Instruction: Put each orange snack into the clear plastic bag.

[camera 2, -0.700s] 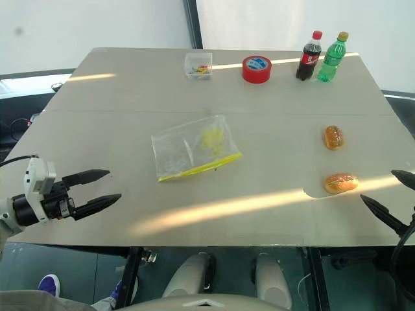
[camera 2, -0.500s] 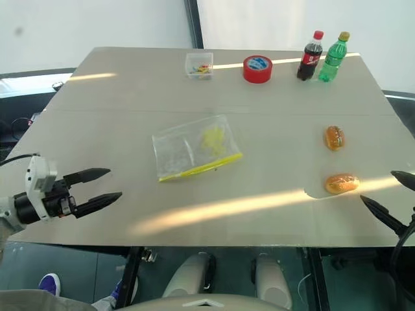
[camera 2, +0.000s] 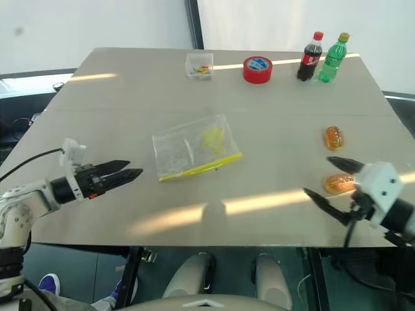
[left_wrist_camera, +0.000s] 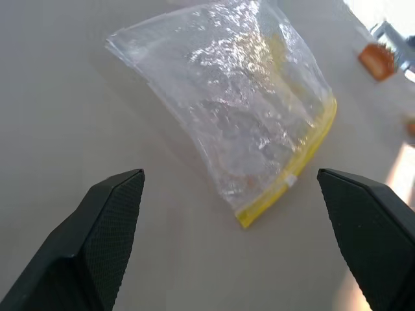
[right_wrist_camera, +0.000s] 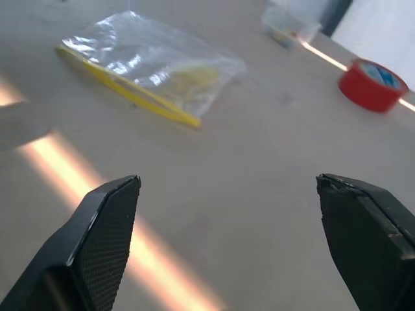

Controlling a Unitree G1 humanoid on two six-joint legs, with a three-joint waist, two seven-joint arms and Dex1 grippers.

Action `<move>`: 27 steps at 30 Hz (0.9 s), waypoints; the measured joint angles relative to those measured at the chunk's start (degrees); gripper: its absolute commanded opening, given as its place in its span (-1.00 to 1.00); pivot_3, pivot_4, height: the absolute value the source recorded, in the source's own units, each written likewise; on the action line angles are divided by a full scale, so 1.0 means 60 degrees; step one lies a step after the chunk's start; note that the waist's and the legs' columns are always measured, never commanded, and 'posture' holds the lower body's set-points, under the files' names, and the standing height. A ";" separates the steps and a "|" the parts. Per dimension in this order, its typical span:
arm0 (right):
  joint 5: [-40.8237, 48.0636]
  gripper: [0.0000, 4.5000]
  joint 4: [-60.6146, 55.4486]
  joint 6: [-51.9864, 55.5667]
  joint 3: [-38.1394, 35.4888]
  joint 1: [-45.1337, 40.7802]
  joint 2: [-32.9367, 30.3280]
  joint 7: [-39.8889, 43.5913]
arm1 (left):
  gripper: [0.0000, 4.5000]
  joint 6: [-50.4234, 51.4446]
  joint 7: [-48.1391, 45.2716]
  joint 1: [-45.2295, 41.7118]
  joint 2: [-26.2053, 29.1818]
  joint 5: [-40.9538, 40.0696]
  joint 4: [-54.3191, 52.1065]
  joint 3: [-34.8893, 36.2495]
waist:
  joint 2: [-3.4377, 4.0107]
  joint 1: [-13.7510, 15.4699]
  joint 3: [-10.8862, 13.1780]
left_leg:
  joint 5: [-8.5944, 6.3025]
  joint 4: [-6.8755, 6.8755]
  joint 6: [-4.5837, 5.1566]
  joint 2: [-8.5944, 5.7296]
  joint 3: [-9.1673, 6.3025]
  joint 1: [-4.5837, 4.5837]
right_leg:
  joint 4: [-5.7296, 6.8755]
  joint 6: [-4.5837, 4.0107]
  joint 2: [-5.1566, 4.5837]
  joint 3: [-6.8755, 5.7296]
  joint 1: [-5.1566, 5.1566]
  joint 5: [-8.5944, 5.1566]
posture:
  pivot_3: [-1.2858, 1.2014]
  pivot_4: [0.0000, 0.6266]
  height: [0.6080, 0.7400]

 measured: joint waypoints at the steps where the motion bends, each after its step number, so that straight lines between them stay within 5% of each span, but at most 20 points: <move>1: -0.0047 0.97 -0.0107 0.0015 0.0360 -0.0191 0.0008 -0.0081 | 1.00 0.0226 0.0135 -0.0287 -0.0051 0.0038 0.0346 -0.0168 | -0.0001 -0.0011 -0.0001 | 0.0000 -0.0001 0.0000 -0.0004 -0.0001 -0.0003 | 0.0000 0.0001 -0.0002 0.0002 -0.0001 0.0000 | 0.03 -0.52 1.00; 9: -0.0328 0.97 -0.0123 0.0017 0.1419 -0.0638 0.0140 -0.0426 | 1.00 0.0648 -0.0123 -0.2354 -0.0696 0.0474 0.2925 -0.1043 | 0.0003 0.0043 -0.0007 | 0.0000 0.0000 0.0000 -0.0049 -0.0029 -0.0010 | 0.0014 0.0001 -0.0031 -0.0017 0.0000 0.0000 | 0.03 -0.52 1.00; 18: -0.0595 0.97 -0.0348 0.0208 0.1747 -0.0612 0.0139 -0.0755 | 1.00 0.0856 -0.2293 -0.4778 -0.2249 0.1125 0.6104 -0.2444 | 0.0005 0.0077 -0.0014 | 0.0003 0.0027 0.0001 -0.0095 -0.0030 -0.0007 | 0.0060 0.0005 -0.0034 -0.0030 0.0005 -0.0002 | 0.03 -0.52 1.00; 21: -0.0647 1.00 -0.0486 0.0231 0.1764 -0.0593 0.0140 -0.0905 | 0.67 0.0787 -0.2306 -0.5309 -0.2854 0.1322 0.6881 -0.2470 | 0.0005 0.0067 -0.0018 | 0.0003 0.0032 0.0001 -0.0096 -0.0034 -0.0007 | 0.0063 0.0006 -0.0035 -0.0030 0.0006 -0.0003 | 0.03 -0.52 1.00; 27: -0.1207 1.00 -0.0659 0.0180 0.1904 -0.0583 0.0166 -0.1275 | -0.67 0.1392 -0.2008 -0.5769 -0.3320 0.1460 0.7634 -0.2008 | 0.0004 -0.0022 -0.0017 | 0.0003 0.0033 0.0002 -0.0095 -0.0043 -0.0004 | 0.0077 0.0009 -0.0033 -0.0028 0.0002 -0.0005 | 0.03 -0.52 1.00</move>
